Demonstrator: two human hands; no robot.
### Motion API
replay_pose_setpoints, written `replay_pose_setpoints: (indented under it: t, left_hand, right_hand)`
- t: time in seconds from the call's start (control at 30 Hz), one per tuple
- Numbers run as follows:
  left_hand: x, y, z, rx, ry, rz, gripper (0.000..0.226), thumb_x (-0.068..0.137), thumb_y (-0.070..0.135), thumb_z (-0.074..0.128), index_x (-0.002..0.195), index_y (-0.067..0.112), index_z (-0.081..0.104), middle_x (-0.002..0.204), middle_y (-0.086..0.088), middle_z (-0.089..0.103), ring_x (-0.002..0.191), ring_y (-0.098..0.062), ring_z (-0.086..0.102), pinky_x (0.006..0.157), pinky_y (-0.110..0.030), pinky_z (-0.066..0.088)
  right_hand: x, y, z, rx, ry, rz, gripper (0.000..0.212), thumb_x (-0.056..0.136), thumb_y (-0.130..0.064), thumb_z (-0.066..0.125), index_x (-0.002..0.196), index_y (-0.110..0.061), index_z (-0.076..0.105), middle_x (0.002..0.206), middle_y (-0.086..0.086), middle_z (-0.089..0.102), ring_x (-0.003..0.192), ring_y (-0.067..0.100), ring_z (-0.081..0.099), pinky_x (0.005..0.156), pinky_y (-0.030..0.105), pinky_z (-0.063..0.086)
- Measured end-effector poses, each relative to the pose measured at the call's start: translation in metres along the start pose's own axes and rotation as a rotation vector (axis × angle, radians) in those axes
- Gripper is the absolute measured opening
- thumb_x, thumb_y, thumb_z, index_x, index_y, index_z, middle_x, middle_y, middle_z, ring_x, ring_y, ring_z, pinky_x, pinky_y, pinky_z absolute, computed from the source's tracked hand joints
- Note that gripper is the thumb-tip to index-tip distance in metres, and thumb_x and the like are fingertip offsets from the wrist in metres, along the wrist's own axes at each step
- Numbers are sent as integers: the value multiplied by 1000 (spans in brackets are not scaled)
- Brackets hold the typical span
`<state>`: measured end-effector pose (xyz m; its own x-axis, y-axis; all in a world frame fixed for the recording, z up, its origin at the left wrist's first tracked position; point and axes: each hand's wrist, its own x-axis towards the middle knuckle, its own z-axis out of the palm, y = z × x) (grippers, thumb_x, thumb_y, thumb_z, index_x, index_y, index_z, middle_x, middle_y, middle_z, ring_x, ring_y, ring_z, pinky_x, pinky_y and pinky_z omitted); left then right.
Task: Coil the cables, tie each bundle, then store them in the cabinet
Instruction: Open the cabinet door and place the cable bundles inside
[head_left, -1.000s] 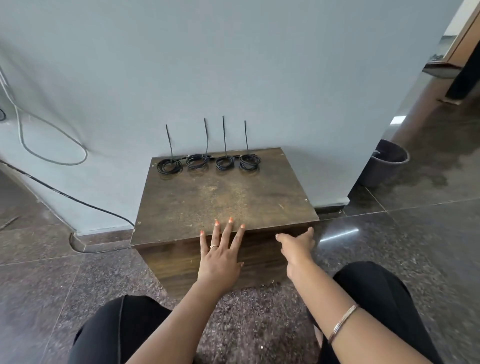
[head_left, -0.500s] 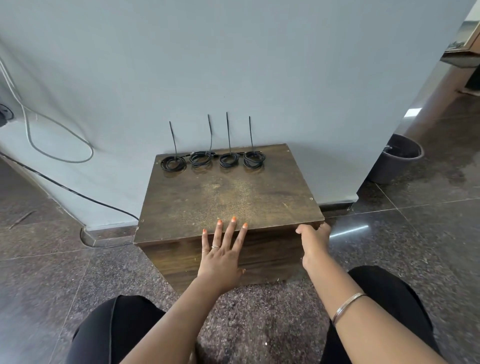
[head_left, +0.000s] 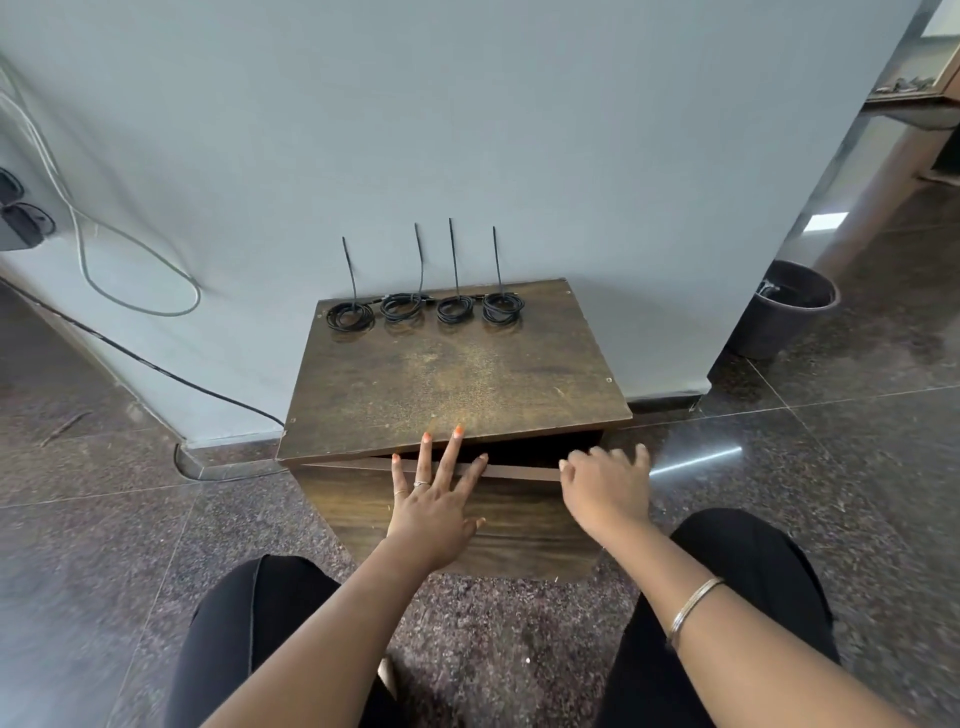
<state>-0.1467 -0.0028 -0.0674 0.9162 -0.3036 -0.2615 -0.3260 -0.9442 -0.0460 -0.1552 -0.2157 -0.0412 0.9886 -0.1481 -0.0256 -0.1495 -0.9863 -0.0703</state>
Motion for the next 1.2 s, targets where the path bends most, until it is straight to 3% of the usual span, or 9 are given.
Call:
replay_pose_setpoints:
  t: [0.13, 0.3, 0.5, 0.63, 0.77, 0.93, 1.07, 1.2]
  left_hand:
    - [-8, 4, 3, -103, -16, -17, 67, 92, 66, 22, 145, 44, -12, 142, 6, -49, 131, -34, -40, 105, -63, -18]
    - [-8, 8, 1, -146, 35, -52, 55, 96, 57, 21, 146, 44, 2, 147, 8, -42, 135, -33, -36, 106, -62, -18]
    - [-13, 7, -1, -176, 63, -67, 47, 98, 50, 23, 143, 45, 11, 152, 11, -34, 139, -33, -29, 107, -63, -14]
    - [-24, 7, -2, -236, 45, -61, 42, 99, 51, 19, 141, 46, 17, 156, 10, -26, 142, -34, -24, 111, -62, -9]
    - [-46, 10, 4, -302, 46, -70, 40, 99, 51, 18, 137, 44, 27, 160, 9, -6, 143, -31, -20, 114, -59, -4]
    - [-71, 22, 1, -423, 36, -193, 38, 100, 46, 22, 121, 28, 48, 153, 3, 25, 146, -28, -13, 115, -58, 1]
    - [-92, 19, 4, -329, -64, -211, 44, 102, 43, 17, 132, 24, 43, 160, 2, 4, 145, -26, -17, 115, -58, 1]
    - [-106, 13, 0, -348, -139, -266, 46, 102, 41, 18, 141, 24, 35, 159, -2, -14, 146, -24, -14, 115, -55, 1]
  right_hand:
    - [-7, -10, 5, 69, -141, -211, 40, 101, -41, 28, 117, -22, 59, 104, 0, 64, 95, 22, 62, 77, 36, 44]
    - [-8, -32, 11, 95, -155, -401, 44, 97, -36, 44, 139, -22, 39, 129, 2, 57, 114, 26, 56, 88, 41, 43]
    - [-4, -47, 3, 40, -112, -435, 34, 91, -21, 58, 125, -22, 52, 105, 3, 66, 96, 26, 64, 65, 32, 42]
    - [-12, -49, -5, 12, -173, -457, 29, 92, -21, 56, 121, -21, 54, 102, 7, 68, 96, 29, 65, 64, 32, 40]
    - [-36, -52, -6, -4, -215, -515, 25, 94, -24, 53, 119, -21, 55, 103, 7, 68, 96, 28, 64, 64, 32, 39]
    - [-78, -62, -6, -3, -242, -544, 20, 94, -25, 52, 112, -18, 60, 107, 9, 67, 101, 31, 63, 69, 32, 42]
    - [-102, -71, -6, 38, -264, -556, 24, 94, -26, 50, 112, -15, 62, 110, 13, 66, 104, 33, 62, 79, 37, 49]
    - [-120, -79, -2, 146, -250, -578, 29, 94, -31, 46, 104, -11, 64, 104, 16, 69, 98, 36, 63, 75, 38, 48]
